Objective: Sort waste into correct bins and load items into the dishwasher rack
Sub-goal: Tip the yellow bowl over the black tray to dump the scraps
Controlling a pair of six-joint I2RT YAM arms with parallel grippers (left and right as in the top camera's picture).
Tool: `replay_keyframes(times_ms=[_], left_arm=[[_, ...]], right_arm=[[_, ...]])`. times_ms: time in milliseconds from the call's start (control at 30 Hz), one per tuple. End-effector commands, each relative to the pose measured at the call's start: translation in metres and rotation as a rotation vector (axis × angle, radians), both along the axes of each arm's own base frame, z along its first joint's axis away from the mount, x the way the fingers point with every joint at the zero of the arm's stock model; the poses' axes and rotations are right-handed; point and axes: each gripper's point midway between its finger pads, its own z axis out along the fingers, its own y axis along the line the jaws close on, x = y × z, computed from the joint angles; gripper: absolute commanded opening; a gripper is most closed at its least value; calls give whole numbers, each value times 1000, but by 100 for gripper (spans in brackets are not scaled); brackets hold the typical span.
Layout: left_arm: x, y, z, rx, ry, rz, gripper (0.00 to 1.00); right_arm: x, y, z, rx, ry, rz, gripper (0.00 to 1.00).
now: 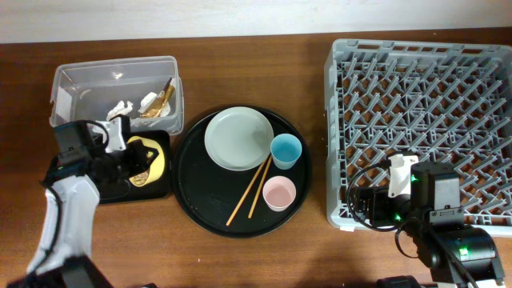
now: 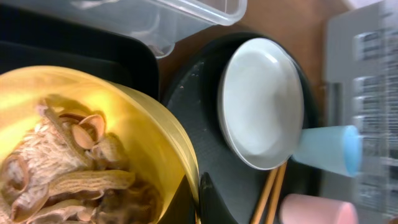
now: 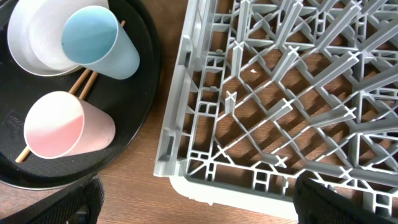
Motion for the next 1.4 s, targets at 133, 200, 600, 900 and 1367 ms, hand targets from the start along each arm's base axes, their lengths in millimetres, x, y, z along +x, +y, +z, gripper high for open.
replay_keyframes(times_ms=[133, 200, 600, 900, 1367], left_arm=[[10, -4, 38, -526, -194, -110, 0], [9, 4, 52, -579, -253, -115, 0], [4, 37, 64, -615, -328, -51, 0], [5, 38, 69, -592, -383, -84, 0], [6, 41, 83, -646, -418, -108, 0]], right_arm=[[2, 2, 9, 10, -22, 2, 98], [2, 2, 9, 10, -22, 2, 98], [2, 2, 9, 10, -22, 2, 98], [2, 2, 9, 10, -22, 2, 98], [-2, 2, 6, 8, -5, 2, 98]])
